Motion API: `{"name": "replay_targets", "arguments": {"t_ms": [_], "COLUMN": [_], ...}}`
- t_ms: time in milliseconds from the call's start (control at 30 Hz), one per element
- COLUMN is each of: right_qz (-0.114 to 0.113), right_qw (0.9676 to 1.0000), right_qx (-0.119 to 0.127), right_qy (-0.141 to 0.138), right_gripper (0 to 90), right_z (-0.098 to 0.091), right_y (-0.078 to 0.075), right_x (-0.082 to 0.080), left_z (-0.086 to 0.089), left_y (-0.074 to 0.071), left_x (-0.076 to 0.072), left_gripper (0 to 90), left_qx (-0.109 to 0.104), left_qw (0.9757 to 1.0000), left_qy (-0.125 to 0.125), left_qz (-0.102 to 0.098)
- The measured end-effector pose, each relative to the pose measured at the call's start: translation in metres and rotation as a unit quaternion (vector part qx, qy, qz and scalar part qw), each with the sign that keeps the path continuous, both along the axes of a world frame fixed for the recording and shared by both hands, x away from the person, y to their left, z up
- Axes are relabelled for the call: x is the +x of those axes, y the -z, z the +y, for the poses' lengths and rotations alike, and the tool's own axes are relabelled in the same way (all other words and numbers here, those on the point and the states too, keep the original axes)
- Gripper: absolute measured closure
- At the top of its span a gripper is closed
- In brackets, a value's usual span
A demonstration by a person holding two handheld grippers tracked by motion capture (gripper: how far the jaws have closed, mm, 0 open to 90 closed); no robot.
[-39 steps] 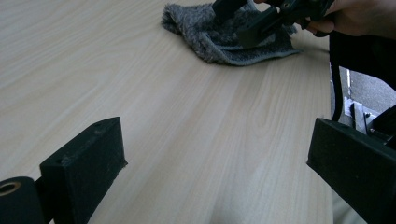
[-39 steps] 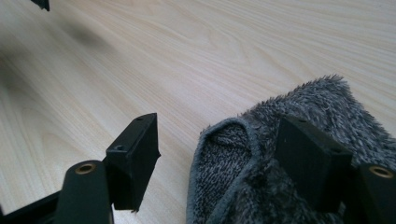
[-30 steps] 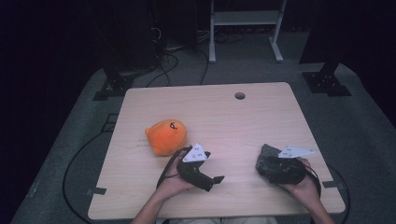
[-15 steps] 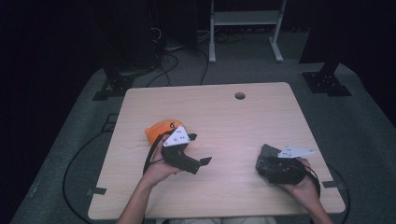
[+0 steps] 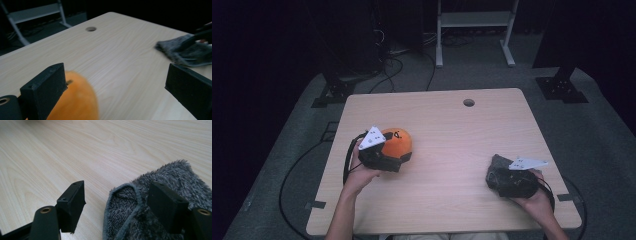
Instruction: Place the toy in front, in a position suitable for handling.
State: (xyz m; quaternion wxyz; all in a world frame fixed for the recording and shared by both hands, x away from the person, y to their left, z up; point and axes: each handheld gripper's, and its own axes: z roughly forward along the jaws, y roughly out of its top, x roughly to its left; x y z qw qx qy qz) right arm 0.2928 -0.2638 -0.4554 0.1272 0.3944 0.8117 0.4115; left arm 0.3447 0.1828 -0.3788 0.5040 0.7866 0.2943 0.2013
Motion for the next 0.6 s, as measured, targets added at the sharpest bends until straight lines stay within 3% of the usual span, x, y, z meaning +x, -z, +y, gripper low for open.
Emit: {"name": "replay_targets", "arguments": {"t_ms": [200, 333, 400, 467, 600], "right_qz": [-0.002, -0.001, -0.001, 0.0, -0.001], "right_qw": [1.0, 1.0, 1.0, 1.0, 0.9999], "right_qx": [-0.002, -0.005, -0.003, -0.004, -0.003], "right_qy": [-0.006, -0.008, -0.008, -0.009, -0.01], "right_gripper": [28.8, 28.8, 28.8, 28.8, 28.9], "right_z": [0.003, 0.003, 0.003, 0.003, 0.004], "right_y": [0.0, 0.0, 0.0, 0.0, 0.0], "right_x": [0.0, -0.001, -0.001, -0.001, -0.001], "left_z": [0.012, 0.015, 0.018, 0.019, 0.021], "left_y": [0.012, 0.018, 0.026, 0.031, 0.041], "left_x": [0.007, 0.012, 0.016, 0.02, 0.023], "left_gripper": [2.5, 2.6, 2.6, 2.5, 2.6], "left_qx": [-0.008, 0.002, -0.006, 0.012, 0.013], "left_qw": [0.9995, 0.9987, 0.9981, 0.9974, 0.996], "left_qy": [-0.029, -0.049, -0.06, -0.071, -0.089], "left_qz": [-0.004, -0.01, -0.009, 0.004, 0.003]}}
